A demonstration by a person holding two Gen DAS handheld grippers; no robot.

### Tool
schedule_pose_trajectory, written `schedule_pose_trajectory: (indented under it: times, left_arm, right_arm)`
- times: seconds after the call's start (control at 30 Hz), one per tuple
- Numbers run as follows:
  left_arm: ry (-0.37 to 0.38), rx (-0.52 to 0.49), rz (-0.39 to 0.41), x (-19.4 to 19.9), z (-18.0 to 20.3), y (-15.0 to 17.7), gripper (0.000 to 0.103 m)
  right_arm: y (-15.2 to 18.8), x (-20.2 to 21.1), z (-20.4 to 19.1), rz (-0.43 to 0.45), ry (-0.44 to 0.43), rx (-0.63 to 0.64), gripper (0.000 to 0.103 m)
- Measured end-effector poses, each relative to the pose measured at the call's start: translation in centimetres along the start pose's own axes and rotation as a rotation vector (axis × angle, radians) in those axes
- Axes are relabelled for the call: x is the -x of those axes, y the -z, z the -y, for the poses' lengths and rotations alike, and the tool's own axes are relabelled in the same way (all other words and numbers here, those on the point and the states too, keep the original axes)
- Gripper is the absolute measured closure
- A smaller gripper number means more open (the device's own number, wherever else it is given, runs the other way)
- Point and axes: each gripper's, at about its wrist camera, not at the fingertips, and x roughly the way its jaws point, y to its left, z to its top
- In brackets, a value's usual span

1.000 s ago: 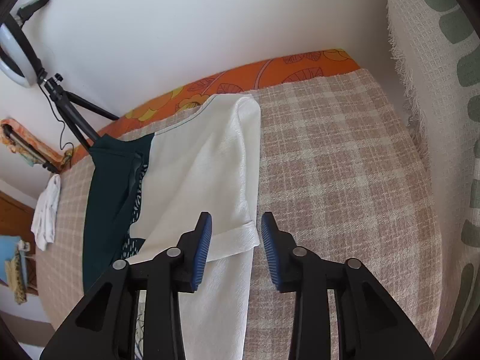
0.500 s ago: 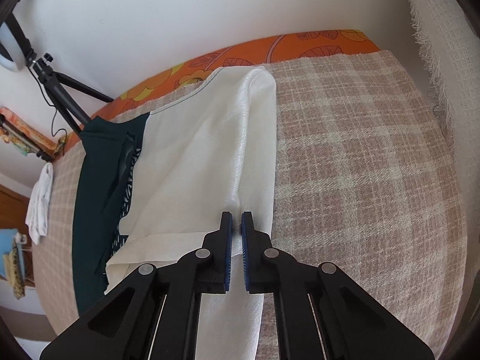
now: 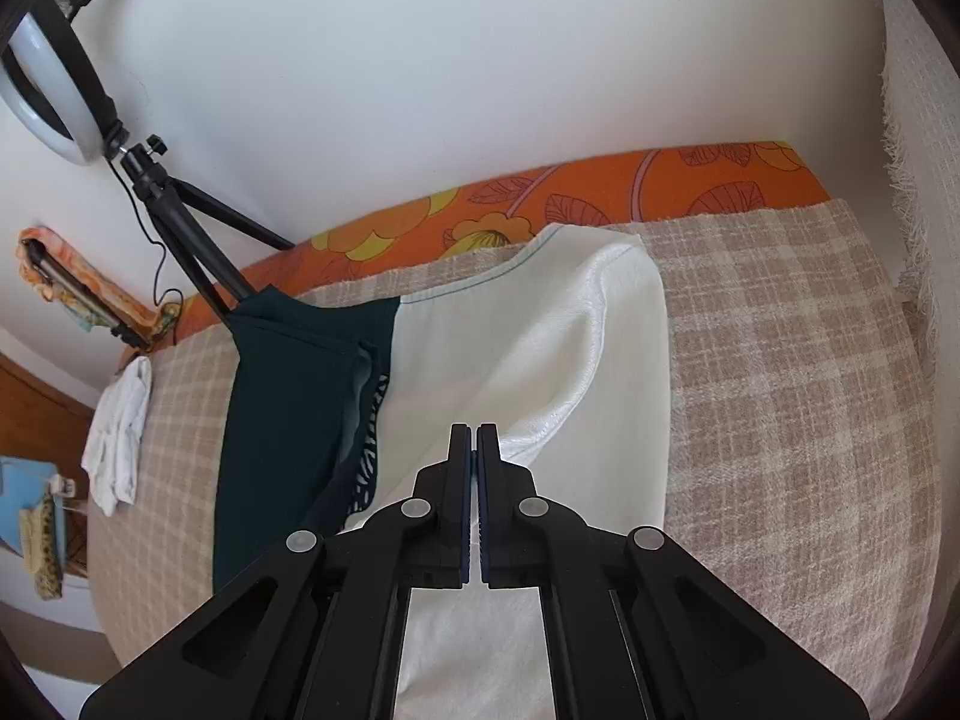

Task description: Fold small clothes

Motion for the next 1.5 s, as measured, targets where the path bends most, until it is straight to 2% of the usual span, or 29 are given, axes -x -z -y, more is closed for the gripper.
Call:
schedule_pose_trajectory:
  times: [0.17, 0.33, 0.37, 0.4, 0.43, 0.47, 0.67, 0.77, 0.83, 0.93, 0.97, 1.07, 1.17, 1.3, 1.37, 1.4, 1.5]
  left_arm:
    - [-0.027, 0.0, 0.004, 0.3, -0.5, 0.0, 0.073]
    - [-0.045, 0.001, 0.0, 0.3, -0.9, -0.1, 0.073]
    - [-0.05, -0.003, 0.001, 0.4, -1.0, -0.1, 0.073]
    - [-0.057, -0.007, 0.003, 0.5, -1.0, -0.1, 0.073]
    - [-0.062, -0.009, 0.003, 0.6, -1.1, -0.1, 0.073]
    - [-0.061, -0.008, 0.001, 0.7, -1.1, 0.0, 0.073]
    - [-0.057, -0.041, -0.009, 1.1, -0.7, 0.1, 0.072]
    - [-0.041, -0.074, -0.024, 1.5, 0.0, 0.1, 0.065]
    - [-0.013, -0.079, -0.042, 1.7, 0.5, 0.2, 0.058]
    - [0.036, -0.081, -0.088, 1.4, 1.2, 0.5, 0.042]
    - [0.057, -0.077, -0.105, 1.2, 1.4, 0.7, 0.041]
    - [0.105, -0.044, -0.187, -0.1, 1.7, 1.4, 0.043]
    - [0.149, -0.002, -0.275, -1.8, 1.9, 2.5, 0.046]
    - [0.137, 0.017, -0.354, -3.6, 2.2, 4.1, 0.05]
    - [0.146, 0.041, -0.389, -4.5, 2.2, 4.9, 0.059]
    - [0.156, 0.055, -0.404, -4.8, 2.2, 5.2, 0.06]
    - [0.173, 0.061, -0.39, -4.8, 2.5, 5.5, 0.065]
  right_arm:
    - [-2.2, -2.4, -5.1, 0.012, -0.022, 0.071, 0.103]
    - [-3.1, -5.8, -7.8, -0.036, -0.043, 0.089, 0.101]
    - [-3.2, -6.0, -8.1, -0.039, -0.059, 0.096, 0.099]
    - [-3.2, -5.8, -8.3, -0.034, -0.059, 0.103, 0.093]
    - [-3.1, -5.5, -8.3, -0.029, -0.06, 0.106, 0.081]
    - [-3.0, -4.8, -8.4, -0.016, -0.069, 0.105, 0.076]
    - [-1.4, 1.9, -6.7, 0.034, -0.086, 0.126, 0.075]
    - [0.3, 6.9, -4.6, 0.079, -0.083, 0.12, 0.075]
    - [1.9, 10.3, -3.0, 0.097, -0.068, 0.111, 0.075]
    - [5.0, 14.9, -0.3, 0.129, -0.052, 0.106, 0.075]
    - [6.3, 16.2, 0.4, 0.135, -0.054, 0.096, 0.075]
    - [11.1, 19.0, 2.7, 0.135, -0.058, 0.063, 0.074]
    - [17.2, 20.1, 4.9, 0.102, -0.054, 0.033, 0.074]
    - [25.1, 19.7, 7.4, 0.028, -0.046, -0.018, 0.074]
    - [28.4, 19.1, 8.7, 0.002, -0.058, -0.061, 0.074]
    - [29.8, 18.8, 9.3, -0.012, -0.066, -0.084, 0.074]
    - [32.7, 17.8, 9.8, -0.047, -0.113, -0.13, 0.074]
